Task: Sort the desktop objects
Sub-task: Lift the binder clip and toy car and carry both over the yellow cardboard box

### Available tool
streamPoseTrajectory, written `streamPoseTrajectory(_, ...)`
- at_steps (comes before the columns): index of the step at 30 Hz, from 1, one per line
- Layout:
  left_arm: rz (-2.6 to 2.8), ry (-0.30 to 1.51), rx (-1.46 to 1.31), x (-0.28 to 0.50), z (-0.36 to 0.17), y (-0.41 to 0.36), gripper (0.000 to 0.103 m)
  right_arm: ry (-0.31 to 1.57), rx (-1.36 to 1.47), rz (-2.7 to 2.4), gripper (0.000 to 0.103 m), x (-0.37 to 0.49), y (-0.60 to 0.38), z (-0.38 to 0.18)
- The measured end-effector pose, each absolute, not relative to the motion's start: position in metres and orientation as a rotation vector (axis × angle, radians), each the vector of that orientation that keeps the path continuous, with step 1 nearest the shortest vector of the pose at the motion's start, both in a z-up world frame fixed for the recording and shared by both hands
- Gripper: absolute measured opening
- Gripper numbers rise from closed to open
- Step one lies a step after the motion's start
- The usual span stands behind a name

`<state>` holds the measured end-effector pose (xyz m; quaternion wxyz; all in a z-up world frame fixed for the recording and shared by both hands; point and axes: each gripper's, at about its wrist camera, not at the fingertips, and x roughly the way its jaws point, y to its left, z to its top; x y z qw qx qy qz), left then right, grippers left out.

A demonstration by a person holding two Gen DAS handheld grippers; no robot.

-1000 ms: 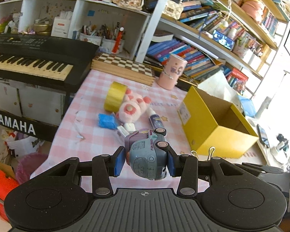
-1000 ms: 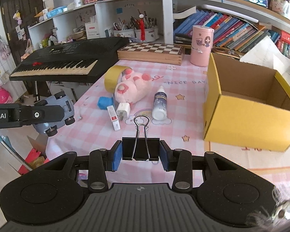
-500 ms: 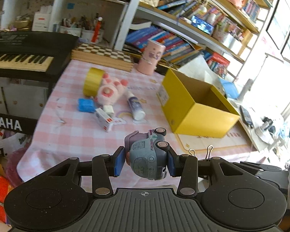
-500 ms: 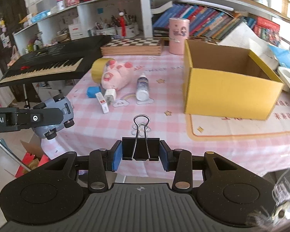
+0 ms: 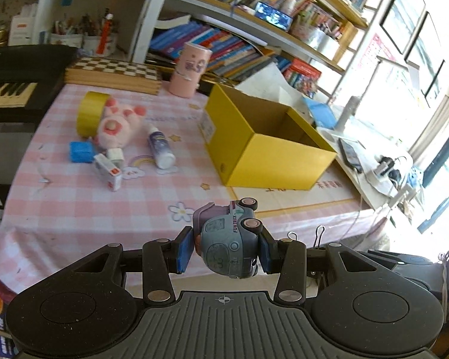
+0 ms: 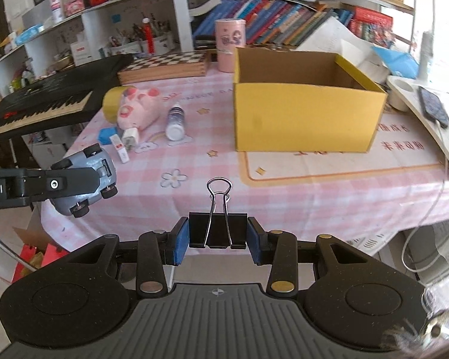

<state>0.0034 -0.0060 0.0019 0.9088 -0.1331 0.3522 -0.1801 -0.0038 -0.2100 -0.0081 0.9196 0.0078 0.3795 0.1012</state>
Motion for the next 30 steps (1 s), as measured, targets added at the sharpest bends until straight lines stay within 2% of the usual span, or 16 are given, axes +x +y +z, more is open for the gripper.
streamPoseTrajectory(30, -0.474, 0.749, -0.217, 0.011, 0.004, -0.050, 0.043, 0.794, 0.097, 0.094, 0.037, -0.020, -0.258, -0.011)
